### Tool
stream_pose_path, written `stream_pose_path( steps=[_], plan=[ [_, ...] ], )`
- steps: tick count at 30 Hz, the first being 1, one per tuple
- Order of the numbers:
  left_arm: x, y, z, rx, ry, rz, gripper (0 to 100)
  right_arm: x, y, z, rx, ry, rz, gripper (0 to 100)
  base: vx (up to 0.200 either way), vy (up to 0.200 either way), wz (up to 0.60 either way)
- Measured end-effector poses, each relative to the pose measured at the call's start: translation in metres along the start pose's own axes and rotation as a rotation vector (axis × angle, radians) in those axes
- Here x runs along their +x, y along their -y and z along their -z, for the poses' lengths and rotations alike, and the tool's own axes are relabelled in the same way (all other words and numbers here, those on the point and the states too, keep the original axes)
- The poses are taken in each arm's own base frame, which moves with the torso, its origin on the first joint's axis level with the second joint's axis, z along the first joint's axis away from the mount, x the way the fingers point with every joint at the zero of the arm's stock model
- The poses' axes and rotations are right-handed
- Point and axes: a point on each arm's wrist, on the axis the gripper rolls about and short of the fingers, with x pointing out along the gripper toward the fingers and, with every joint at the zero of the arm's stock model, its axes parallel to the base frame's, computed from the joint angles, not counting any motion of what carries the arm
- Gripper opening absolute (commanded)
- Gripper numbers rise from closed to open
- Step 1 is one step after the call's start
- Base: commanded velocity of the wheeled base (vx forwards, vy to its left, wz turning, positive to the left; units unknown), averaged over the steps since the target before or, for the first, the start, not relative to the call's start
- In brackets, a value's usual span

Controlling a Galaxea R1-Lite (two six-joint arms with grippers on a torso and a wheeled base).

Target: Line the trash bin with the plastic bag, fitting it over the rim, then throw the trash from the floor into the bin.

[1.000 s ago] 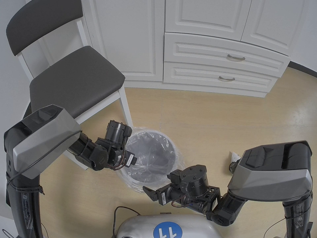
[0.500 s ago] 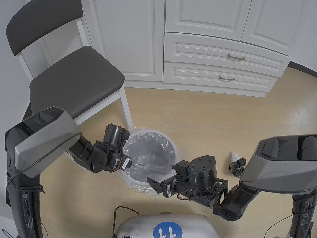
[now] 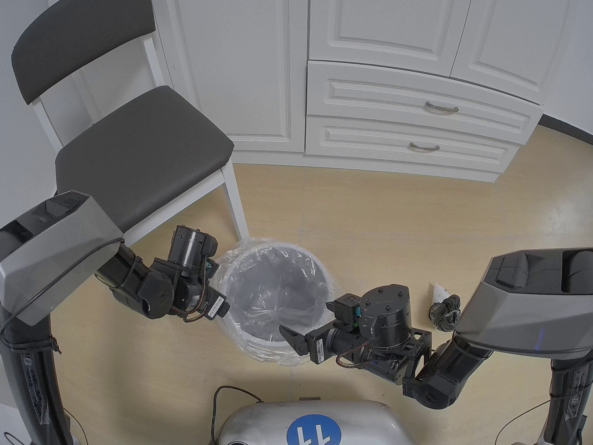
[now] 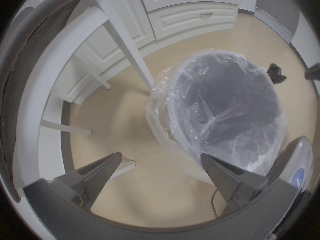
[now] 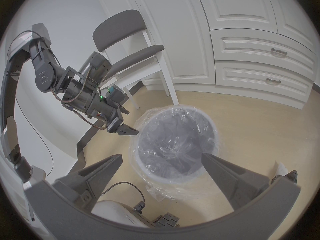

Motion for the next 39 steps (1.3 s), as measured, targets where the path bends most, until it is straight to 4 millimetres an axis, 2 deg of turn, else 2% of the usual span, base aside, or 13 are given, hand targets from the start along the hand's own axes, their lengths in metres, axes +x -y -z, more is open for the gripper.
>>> stream_pose_path(
  steps=[5, 16, 31, 39],
  plan=[
    [0.003, -0.007, 0.008, 0.024, -0.014, 0.045, 100, 0.000, 0.002, 0.000, -0.002, -0.002, 0.004, 100, 0.000, 0.000, 0.00],
    [0.022, -0.021, 0.021, 0.039, -0.028, 0.108, 100, 0.000, 0.002, 0.001, -0.003, -0.005, 0.005, 100, 0.000, 0.000, 0.00],
    [0.066, -0.040, 0.034, -0.068, 0.005, 0.251, 100, 0.002, 0.003, 0.004, -0.004, -0.014, 0.007, 100, 0.000, 0.000, 0.00],
    [0.090, -0.045, 0.034, -0.186, 0.007, 0.252, 100, 0.003, 0.003, 0.006, -0.004, -0.018, 0.008, 100, 0.000, 0.000, 0.00]
  ],
)
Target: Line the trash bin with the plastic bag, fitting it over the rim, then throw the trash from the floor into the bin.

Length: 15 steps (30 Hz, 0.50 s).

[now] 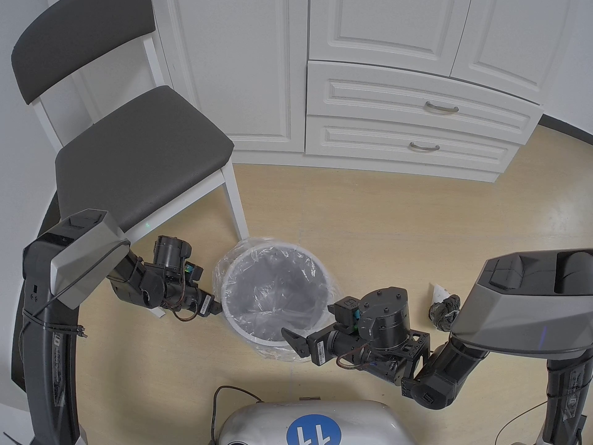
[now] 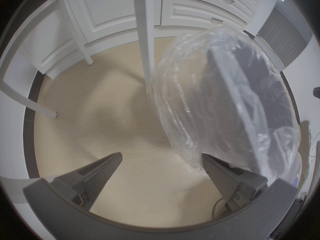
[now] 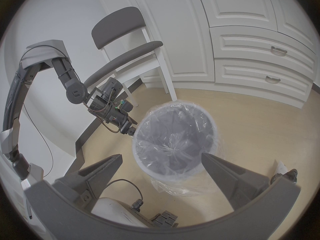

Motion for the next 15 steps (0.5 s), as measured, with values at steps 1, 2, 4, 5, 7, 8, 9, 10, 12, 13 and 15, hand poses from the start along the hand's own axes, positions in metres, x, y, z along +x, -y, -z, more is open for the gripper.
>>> stream_pose_path(
  steps=[1, 2, 4, 5, 7, 8, 9, 10, 12, 13, 15],
  plan=[
    [0.003, -0.001, 0.000, -0.008, 0.002, -0.003, 100, 0.000, 0.000, 0.000, 0.000, -0.001, 0.001, 100, 0.000, 0.000, 0.00],
    [0.006, -0.002, 0.000, -0.016, 0.003, -0.005, 100, 0.000, 0.000, 0.000, 0.000, 0.000, 0.000, 100, 0.000, 0.000, 0.00],
    [0.011, -0.002, 0.001, -0.023, 0.001, -0.006, 100, 0.000, 0.000, 0.000, 0.000, -0.001, 0.000, 100, 0.000, 0.000, 0.00],
    [0.013, -0.002, 0.001, -0.024, 0.000, -0.007, 100, 0.000, 0.000, 0.001, 0.000, -0.001, 0.001, 100, 0.000, 0.000, 0.00],
    [0.016, -0.002, 0.003, -0.025, -0.006, -0.007, 100, 0.001, 0.000, 0.001, 0.000, -0.001, 0.001, 100, 0.000, 0.000, 0.00],
    [0.018, -0.002, 0.004, -0.025, -0.008, -0.007, 100, 0.001, 0.000, 0.001, 0.000, -0.001, 0.001, 100, 0.000, 0.000, 0.00],
    [0.020, -0.001, 0.006, -0.026, -0.012, -0.006, 100, 0.001, 0.000, 0.001, 0.000, -0.003, 0.001, 100, 0.000, 0.000, 0.00],
    [0.022, -0.001, 0.007, -0.025, -0.015, -0.004, 100, 0.001, 0.000, 0.001, 0.000, -0.003, 0.001, 100, 0.000, 0.000, 0.00],
    [0.026, 0.000, 0.008, -0.026, -0.020, -0.003, 100, 0.001, 0.000, 0.002, 0.000, -0.005, 0.002, 100, 0.000, 0.000, 0.00],
    [0.027, 0.000, 0.009, -0.028, -0.021, -0.002, 100, 0.001, 0.000, 0.002, 0.000, -0.006, 0.001, 100, 0.000, 0.000, 0.00],
    [0.029, 0.001, 0.011, -0.033, -0.026, 0.000, 100, 0.002, 0.001, 0.003, 0.000, -0.009, 0.003, 100, 0.000, 0.000, 0.00]
  ],
)
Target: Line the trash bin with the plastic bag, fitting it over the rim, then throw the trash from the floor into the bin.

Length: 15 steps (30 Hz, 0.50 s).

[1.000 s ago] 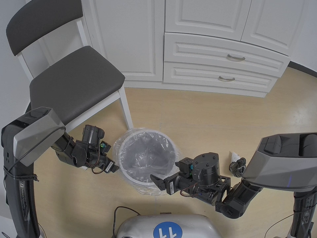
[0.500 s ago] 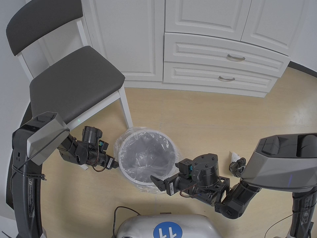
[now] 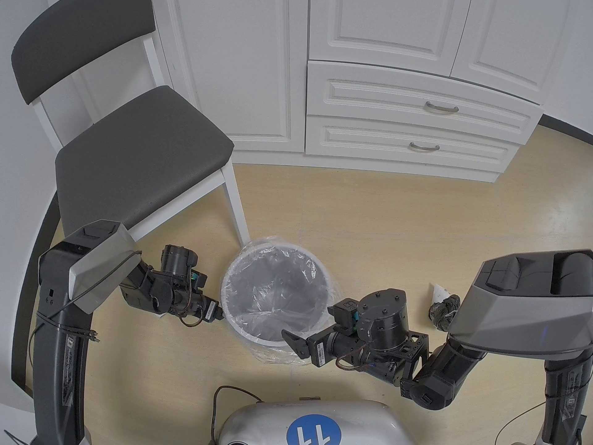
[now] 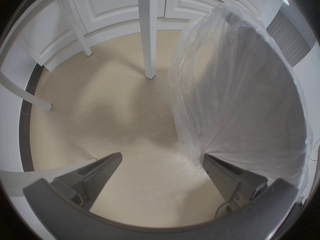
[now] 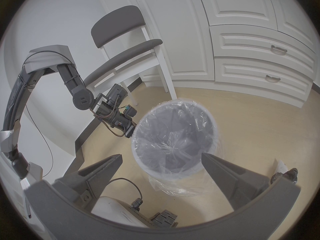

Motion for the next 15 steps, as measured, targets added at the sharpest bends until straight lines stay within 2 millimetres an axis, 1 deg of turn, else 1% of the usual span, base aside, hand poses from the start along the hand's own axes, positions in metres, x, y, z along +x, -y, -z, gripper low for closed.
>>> stream_pose_path(
  steps=[9, 13, 15],
  plan=[
    [0.003, 0.000, -0.001, -0.005, 0.034, -0.006, 100, 0.005, 0.005, 0.005, 0.002, -0.012, 0.014, 100, 0.000, 0.000, 0.00],
    [-0.003, 0.001, 0.000, -0.007, 0.030, -0.004, 100, 0.007, 0.008, 0.006, 0.000, -0.011, 0.023, 100, 0.000, 0.000, 0.00],
    [-0.010, 0.001, 0.000, -0.005, 0.029, 0.001, 100, 0.008, 0.011, 0.005, -0.008, -0.009, 0.031, 100, 0.000, 0.000, 0.00]
  ],
)
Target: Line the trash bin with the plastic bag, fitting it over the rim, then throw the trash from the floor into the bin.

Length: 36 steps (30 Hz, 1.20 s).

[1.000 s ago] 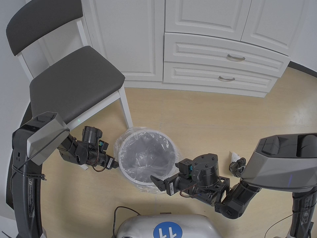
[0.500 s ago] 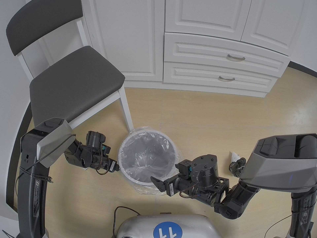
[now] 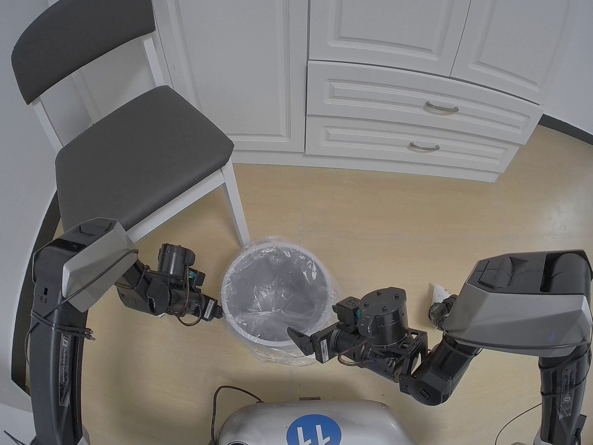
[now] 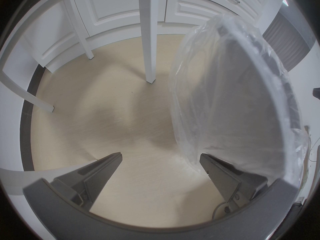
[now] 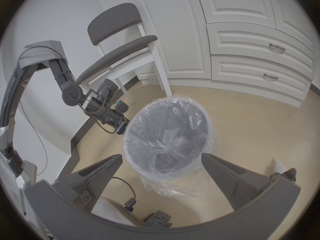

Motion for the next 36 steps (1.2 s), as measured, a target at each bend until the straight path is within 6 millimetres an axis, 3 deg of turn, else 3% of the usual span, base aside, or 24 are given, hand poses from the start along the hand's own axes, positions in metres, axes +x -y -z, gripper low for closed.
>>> stream_pose_path(
  steps=[9, 14, 28, 36],
  plan=[
    [-0.028, 0.002, -0.008, 0.014, 0.019, 0.000, 100, 0.001, 0.007, -0.002, -0.046, 0.012, 0.059, 100, 0.000, 0.000, 0.00],
    [-0.032, -0.006, -0.015, 0.003, 0.048, -0.022, 100, 0.002, 0.012, -0.002, -0.074, 0.012, 0.093, 100, 0.000, 0.000, 0.00],
    [-0.029, -0.026, -0.035, -0.102, 0.133, -0.059, 100, -0.002, 0.018, 0.007, -0.129, -0.033, 0.107, 100, 0.000, 0.000, 0.00],
    [-0.007, -0.004, -0.037, -0.152, 0.117, -0.084, 100, -0.010, 0.019, 0.019, -0.183, -0.092, 0.093, 100, 0.000, 0.000, 0.00]
  ],
)
